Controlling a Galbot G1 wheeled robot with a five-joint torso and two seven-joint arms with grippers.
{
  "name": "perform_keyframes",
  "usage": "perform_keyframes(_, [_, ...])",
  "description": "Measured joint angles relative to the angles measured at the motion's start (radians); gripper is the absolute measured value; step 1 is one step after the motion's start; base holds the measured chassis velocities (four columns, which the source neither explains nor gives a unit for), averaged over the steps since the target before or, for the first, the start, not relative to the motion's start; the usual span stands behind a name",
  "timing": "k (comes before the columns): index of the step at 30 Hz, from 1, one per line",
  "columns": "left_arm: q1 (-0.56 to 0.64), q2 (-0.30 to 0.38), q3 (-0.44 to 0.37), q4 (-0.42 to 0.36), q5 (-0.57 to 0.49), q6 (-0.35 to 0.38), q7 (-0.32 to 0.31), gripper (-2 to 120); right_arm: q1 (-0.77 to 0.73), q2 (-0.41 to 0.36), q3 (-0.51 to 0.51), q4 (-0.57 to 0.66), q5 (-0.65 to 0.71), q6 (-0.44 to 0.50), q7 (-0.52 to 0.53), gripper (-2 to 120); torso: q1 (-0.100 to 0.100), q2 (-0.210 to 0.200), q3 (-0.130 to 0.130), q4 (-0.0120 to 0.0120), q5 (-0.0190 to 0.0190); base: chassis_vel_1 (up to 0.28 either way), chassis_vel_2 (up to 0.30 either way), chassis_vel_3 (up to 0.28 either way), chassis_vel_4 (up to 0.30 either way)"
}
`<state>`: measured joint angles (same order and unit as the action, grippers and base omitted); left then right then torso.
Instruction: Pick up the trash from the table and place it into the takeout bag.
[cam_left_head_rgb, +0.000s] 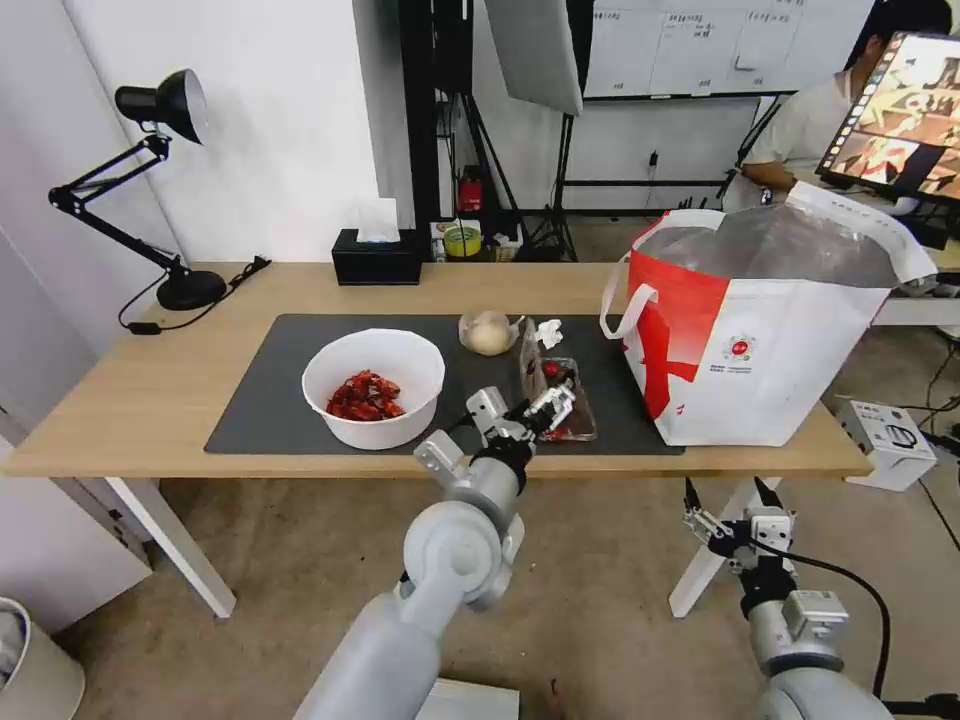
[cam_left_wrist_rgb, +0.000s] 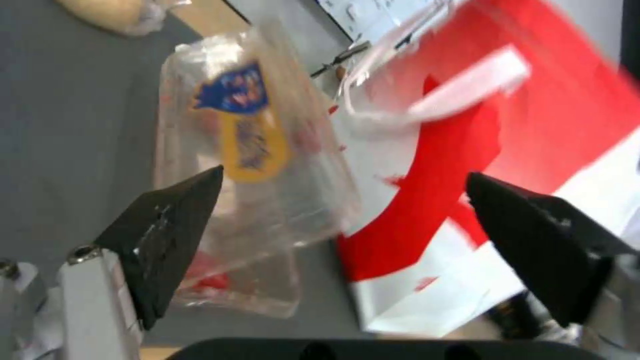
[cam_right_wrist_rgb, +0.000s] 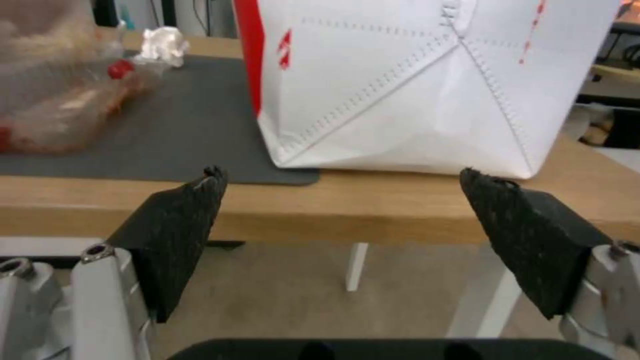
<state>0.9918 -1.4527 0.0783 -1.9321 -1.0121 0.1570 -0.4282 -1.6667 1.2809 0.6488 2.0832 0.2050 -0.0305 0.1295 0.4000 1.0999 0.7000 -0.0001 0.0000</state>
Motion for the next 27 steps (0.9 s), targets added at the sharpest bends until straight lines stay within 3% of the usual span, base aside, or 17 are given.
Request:
perform_keyframes(9, [0.0, 0.044, 0.045, 0.046, 0.201, 0.006, 0.053, 66, 0.019, -0.01, -0.023, 0.012, 0.059, -0.012, 0.002, 91, 0.0, 0.0, 0.0, 0.0, 0.0, 0.0, 0.0, 0.0, 0.0])
perform_keyframes(12, [-0.008, 0.074, 0.049, 0.086, 0.357, -0.012, 0.104, 51, 0.042, -0.03, -0.044, 0.031, 0.148, -0.03, 0.003, 91, 0.0, 0.0, 0.0, 0.0001, 0.0, 0.0, 0.0, 0.0, 0.0])
perform_keyframes(13, [-0.008, 0.074, 0.049, 0.086, 0.357, -0.012, 0.104, 51, 0.042, -0.03, -0.044, 0.031, 0.148, -0.03, 0.003, 91, 0.0, 0.0, 0.0, 0.0001, 0.0, 0.0, 0.0, 0.0, 0.0])
perform_keyframes(15, [-0.021, 0.109, 0.056, 0.116, 0.472, -0.037, 0.147, 38, 0.065, -0.05, -0.07, 0.059, 0.275, -0.069, 0.024, 91, 0.0, 0.0, 0.0, 0.0001, -0.0001, 0.0, 0.0, 0.0, 0.0])
perform_keyframes(19, [-0.032, 0.132, 0.062, 0.125, 0.513, -0.049, 0.158, 32, 0.088, -0.064, -0.089, 0.075, 0.352, -0.093, 0.041, 91, 0.0, 0.0, 0.0, 0.0001, -0.0001, 0.0, 0.0, 0.0, 0.0])
perform_keyframes(21, [-0.05, 0.169, 0.077, 0.138, 0.595, -0.053, 0.159, 17, 0.154, -0.091, -0.135, 0.088, 0.486, -0.134, 0.076, 91, 0.0, 0.0, 0.0, -0.0001, 0.0, 0.0, 0.0, 0.0, 0.0])
perform_keyframes(27, [-0.059, 0.219, 0.09, 0.145, 0.715, -0.069, 0.203, 0, 0.269, -0.124, -0.197, 0.069, 0.643, -0.176, 0.124, 90, 0.0, 0.0, 0.0, 0.0004, -0.0001, 0.0, 0.0, 0.0, 0.0])
